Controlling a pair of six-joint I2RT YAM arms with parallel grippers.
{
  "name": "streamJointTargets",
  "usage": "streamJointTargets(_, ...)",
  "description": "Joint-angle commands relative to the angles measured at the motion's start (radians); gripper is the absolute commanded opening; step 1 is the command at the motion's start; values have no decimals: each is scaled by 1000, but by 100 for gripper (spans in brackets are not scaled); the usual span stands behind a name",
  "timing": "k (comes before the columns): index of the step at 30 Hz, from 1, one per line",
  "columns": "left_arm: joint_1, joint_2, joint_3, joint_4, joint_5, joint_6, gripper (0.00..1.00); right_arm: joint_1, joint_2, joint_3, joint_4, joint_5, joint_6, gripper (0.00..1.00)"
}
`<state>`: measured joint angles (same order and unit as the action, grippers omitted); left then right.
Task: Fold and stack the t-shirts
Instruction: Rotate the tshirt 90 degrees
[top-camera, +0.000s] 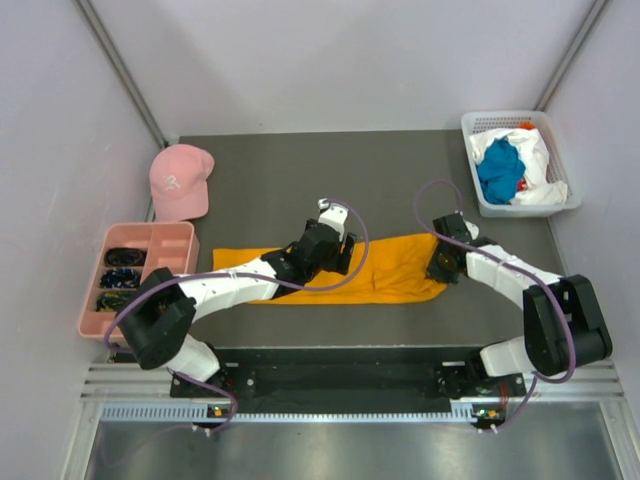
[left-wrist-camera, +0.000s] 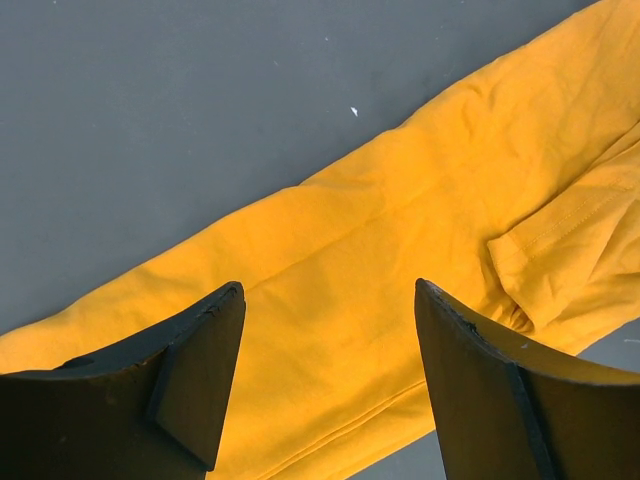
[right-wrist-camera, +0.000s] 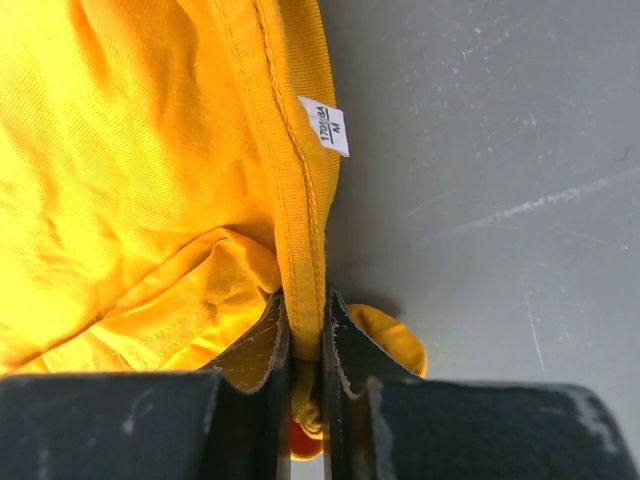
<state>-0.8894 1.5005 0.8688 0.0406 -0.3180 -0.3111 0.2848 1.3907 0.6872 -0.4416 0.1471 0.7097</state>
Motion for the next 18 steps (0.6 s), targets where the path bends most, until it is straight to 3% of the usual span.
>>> streamJointTargets(1,6,-43,-2,13,-21,10,73,10,27,18,-3,-6,13,0)
streamJointTargets(6,4,-60,6,-13,-23,15,73,10,114,164,-43,29,-36,0)
streamJointTargets(18,9,-137,-17,-82,-70,7,73,-19,546,723,-126,16,-145,0)
